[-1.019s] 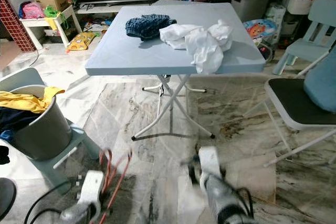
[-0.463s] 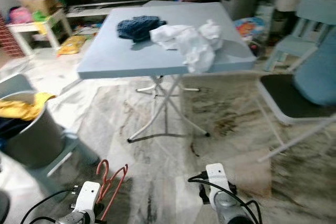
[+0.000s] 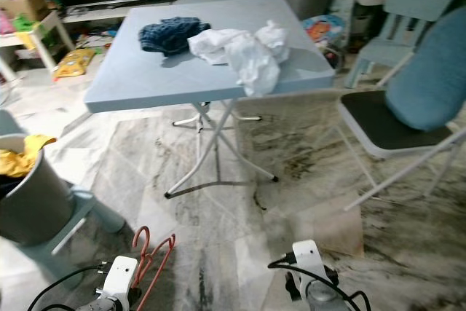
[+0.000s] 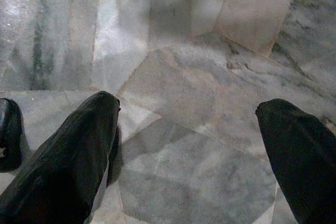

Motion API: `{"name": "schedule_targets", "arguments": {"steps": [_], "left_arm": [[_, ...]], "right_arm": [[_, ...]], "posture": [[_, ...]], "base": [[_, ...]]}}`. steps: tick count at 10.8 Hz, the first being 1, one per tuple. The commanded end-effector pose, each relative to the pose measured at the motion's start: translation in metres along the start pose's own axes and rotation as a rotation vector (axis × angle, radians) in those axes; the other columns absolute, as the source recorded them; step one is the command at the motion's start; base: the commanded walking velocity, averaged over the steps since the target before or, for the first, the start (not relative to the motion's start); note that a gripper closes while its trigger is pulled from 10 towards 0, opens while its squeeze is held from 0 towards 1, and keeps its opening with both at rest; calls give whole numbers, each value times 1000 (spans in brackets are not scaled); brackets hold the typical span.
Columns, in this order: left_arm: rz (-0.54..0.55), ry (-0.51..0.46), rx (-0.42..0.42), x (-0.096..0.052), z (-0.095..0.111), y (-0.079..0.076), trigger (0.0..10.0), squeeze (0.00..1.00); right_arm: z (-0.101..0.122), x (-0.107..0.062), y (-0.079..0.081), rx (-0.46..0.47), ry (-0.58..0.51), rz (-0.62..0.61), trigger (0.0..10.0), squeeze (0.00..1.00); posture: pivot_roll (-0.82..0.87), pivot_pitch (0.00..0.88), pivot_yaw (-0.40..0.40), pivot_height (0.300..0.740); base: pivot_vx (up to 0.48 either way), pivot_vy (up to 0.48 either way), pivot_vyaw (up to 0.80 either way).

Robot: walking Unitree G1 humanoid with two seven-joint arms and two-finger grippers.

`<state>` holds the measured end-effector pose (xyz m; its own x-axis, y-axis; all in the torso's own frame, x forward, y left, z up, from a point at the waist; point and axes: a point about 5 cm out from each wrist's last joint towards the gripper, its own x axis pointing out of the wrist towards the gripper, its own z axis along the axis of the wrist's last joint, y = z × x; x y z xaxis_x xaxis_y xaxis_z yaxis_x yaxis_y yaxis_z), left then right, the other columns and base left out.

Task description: Hang hanger

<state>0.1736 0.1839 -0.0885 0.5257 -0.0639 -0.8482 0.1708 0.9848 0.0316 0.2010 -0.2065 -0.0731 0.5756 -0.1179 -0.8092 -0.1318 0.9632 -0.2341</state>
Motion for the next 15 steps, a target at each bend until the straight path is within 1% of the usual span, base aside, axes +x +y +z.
{"name": "schedule_targets", "arguments": {"steps": [1,2,7,10,15], "left_arm": [[13,6,11,-1,-2,5,10000,0],[9,8,24,-1,-3,5,10000,0],[8,12,35,-2,-5,5,10000,0],[6,14,40,-2,-6,5,10000,0],[1,17,55,-2,-6,4,10000,0]], "right_arm": [[-2,0,2,-17,10,10,10000,0],[-2,0,2,-22,9,15,10000,0],[0,0,8,-45,0,44,10000,0],[-4,-1,8,-70,11,45,10000,0],[-9,-1,8,-83,27,43,10000,0]], "posture": [[-139,0,60,740],[-141,0,62,740],[-143,0,62,740],[-143,0,60,740],[-150,0,66,740]], "base": [[0,274,-781],[0,274,-781],[0,273,-784],[0,271,-788],[0,273,-784]]}}
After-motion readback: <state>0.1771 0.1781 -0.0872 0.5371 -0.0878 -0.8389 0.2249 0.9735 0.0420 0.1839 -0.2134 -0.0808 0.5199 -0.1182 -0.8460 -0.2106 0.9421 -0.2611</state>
